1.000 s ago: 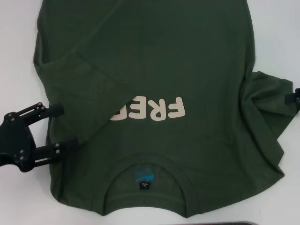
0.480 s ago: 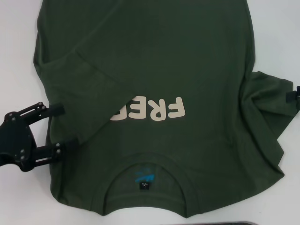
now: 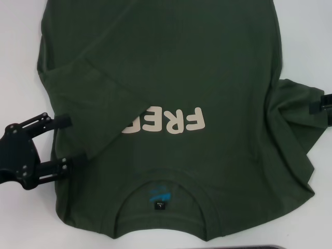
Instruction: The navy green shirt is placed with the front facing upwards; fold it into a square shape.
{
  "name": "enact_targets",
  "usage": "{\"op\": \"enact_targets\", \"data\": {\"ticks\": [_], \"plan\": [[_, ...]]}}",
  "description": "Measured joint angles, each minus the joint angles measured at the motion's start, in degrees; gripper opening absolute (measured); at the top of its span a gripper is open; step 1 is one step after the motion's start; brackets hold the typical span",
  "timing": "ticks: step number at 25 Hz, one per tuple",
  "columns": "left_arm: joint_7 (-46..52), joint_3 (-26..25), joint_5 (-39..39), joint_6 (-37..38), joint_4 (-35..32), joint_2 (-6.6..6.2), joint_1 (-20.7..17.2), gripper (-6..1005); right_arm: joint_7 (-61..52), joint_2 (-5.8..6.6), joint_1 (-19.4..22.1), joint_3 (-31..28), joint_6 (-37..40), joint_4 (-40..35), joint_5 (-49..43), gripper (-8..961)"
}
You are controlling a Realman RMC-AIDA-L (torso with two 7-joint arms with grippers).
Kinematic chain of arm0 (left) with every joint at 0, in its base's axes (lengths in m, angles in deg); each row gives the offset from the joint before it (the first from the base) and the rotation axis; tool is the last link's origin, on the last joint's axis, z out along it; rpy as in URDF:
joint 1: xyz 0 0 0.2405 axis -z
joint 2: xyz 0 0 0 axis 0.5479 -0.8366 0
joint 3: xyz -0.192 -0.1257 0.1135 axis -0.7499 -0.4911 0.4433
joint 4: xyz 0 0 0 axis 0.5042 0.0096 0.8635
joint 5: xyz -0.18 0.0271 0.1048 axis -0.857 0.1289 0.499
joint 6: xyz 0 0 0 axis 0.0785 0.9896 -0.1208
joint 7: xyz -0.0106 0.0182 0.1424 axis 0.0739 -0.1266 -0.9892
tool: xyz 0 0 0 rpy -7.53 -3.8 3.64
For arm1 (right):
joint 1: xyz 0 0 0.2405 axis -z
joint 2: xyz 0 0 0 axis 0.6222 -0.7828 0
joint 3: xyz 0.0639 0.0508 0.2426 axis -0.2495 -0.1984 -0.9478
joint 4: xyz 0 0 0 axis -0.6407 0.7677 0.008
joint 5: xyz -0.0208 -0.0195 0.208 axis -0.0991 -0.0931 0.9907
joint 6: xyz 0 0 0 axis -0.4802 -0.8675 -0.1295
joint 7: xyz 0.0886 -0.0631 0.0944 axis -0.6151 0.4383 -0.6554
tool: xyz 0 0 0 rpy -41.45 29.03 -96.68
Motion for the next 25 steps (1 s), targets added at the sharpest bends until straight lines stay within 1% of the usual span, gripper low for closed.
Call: {"op": "enact_targets", "data": {"ticks": [11, 16, 25], "plan": [[0.0, -0.1, 0.0, -0.1, 0.0, 0.01, -0.1, 841, 0.0, -0.08, -0.3, -0.2, -1.8, 1.0, 0.0, 792], [0.0, 0.0, 0.0, -0.1, 0.0, 0.08, 0.0, 842, 0.4, -0.52, -0.3, -0.2, -2.7, 1.1, 0.1, 792], [0.0, 0.0, 0.0, -0.1, 0.0, 0.09, 0.0, 842, 0.5, -0.94, -0.9, -0.3, -2.9, 2.7, 1.0, 786]]}}
